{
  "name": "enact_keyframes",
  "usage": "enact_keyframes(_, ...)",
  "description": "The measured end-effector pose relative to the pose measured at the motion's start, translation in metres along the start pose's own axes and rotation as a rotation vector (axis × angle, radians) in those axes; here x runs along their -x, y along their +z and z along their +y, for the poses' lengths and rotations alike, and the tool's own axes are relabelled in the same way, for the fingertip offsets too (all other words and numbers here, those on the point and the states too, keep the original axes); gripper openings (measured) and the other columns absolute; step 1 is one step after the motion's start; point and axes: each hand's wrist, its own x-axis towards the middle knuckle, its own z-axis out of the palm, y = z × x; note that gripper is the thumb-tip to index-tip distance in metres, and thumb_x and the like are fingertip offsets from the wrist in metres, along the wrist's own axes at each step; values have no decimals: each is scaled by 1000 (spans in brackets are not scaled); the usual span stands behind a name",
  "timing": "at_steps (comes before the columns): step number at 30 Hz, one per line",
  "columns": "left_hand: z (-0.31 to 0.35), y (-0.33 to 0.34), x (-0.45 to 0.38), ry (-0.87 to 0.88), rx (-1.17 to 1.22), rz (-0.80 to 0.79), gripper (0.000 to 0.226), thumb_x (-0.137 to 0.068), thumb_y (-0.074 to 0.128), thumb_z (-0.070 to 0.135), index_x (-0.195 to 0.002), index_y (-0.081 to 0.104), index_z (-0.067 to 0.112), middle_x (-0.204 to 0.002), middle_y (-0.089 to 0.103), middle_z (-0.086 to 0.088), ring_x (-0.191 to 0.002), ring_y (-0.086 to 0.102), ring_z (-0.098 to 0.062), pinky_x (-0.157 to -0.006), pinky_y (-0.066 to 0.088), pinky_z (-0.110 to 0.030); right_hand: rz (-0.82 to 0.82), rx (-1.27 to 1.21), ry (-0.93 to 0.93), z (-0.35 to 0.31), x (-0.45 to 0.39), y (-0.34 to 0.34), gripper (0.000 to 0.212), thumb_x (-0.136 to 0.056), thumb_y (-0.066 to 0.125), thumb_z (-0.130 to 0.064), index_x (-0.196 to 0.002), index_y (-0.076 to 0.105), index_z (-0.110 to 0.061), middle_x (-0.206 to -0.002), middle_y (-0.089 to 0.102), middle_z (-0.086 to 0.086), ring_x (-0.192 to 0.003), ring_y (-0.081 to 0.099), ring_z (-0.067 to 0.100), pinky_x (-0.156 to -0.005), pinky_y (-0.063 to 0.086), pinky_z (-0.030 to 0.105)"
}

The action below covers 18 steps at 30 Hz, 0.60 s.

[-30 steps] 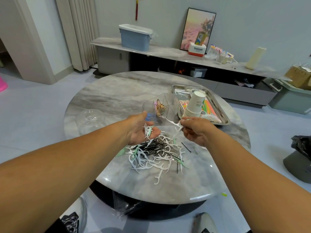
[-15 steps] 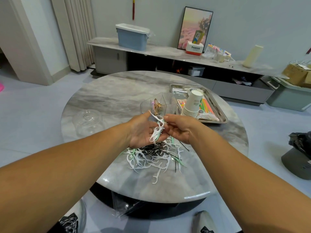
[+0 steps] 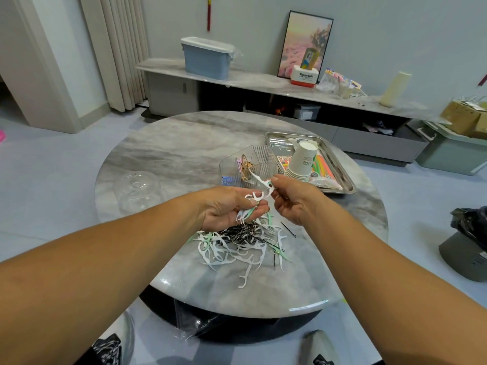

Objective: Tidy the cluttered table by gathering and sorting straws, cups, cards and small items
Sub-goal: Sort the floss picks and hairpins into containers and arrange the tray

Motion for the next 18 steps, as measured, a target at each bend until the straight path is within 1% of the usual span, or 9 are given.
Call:
enact_keyframes(3,0,0,0,-2,26,70,35,-99,41,-16,-130,53,-3,-110,66,-25,-93,70,-30,-78,60,-36,21,-37,15,-4,-4,-7,9,-97,66,-11,-103,71,-15,-64,64,3,-51,53,6,-39,40,14)
enact_keyframes(6,4,-3,1,-15,77,116,34,-102,39,-7,-133,51,-4,-122,61,-27,-95,67,-33,-82,59,-41,-83,50,59,-6,-2,-13,3,-92,72,-10,-92,72,-13,-58,67,1,-44,57,6,-43,43,16)
enact_keyframes(9,9,-5,1,-26,128,79,44,-106,36,17,-141,47,-7,-138,55,-30,-99,64,-35,-90,56,-41,-175,236,22,-7,-1,-16,6,-92,72,-9,-96,74,-14,-59,67,-1,-50,56,6,-47,45,16)
enact_keyframes(10,10,-6,0,-31,127,66,51,-108,36,31,-140,48,-7,-139,55,-30,-98,64,-34,-90,56,-41,-198,286,4,-8,0,-16,9,-92,72,-8,-99,74,-14,-60,66,-1,-51,55,5,-48,45,16)
enact_keyframes(12,9,-8,-3,-51,93,55,67,-106,37,52,-134,53,-6,-129,59,-29,-92,66,-32,-86,57,-40,-250,372,-24,-10,2,-17,14,-90,73,-6,-103,73,-12,-62,67,-1,-50,56,4,-49,45,17)
enact_keyframes(13,8,-8,-3,-61,68,49,67,-104,40,53,-132,55,-6,-123,61,-27,-90,67,-30,-85,57,-39,-270,413,-34,-9,3,-17,16,-89,75,-5,-104,73,-11,-64,69,-1,-50,57,4,-49,45,17)
enact_keyframes(14,6,-6,-3,-67,46,38,61,-105,43,49,-129,58,-5,-117,63,-25,-88,68,-28,-83,58,-38,-280,452,-42,-9,4,-18,20,-87,77,-5,-106,73,-10,-67,70,0,-51,58,4,-49,45,18)
enact_keyframes(16,2,-5,-3,-68,28,20,40,-106,48,31,-116,67,-3,-106,66,-20,-81,71,-25,-78,60,-34,-278,499,-59,-6,5,-18,26,-83,81,-6,-109,73,-7,-70,71,2,-52,58,5,-49,44,19)
enact_keyframes(18,-1,-5,-4,-61,27,23,25,-105,49,15,-110,66,-3,-97,71,-19,-76,73,-22,-76,61,-32,-260,479,-56,-5,4,-17,29,-82,82,-7,-109,72,-5,-71,69,4,-53,57,6,-49,43,19)
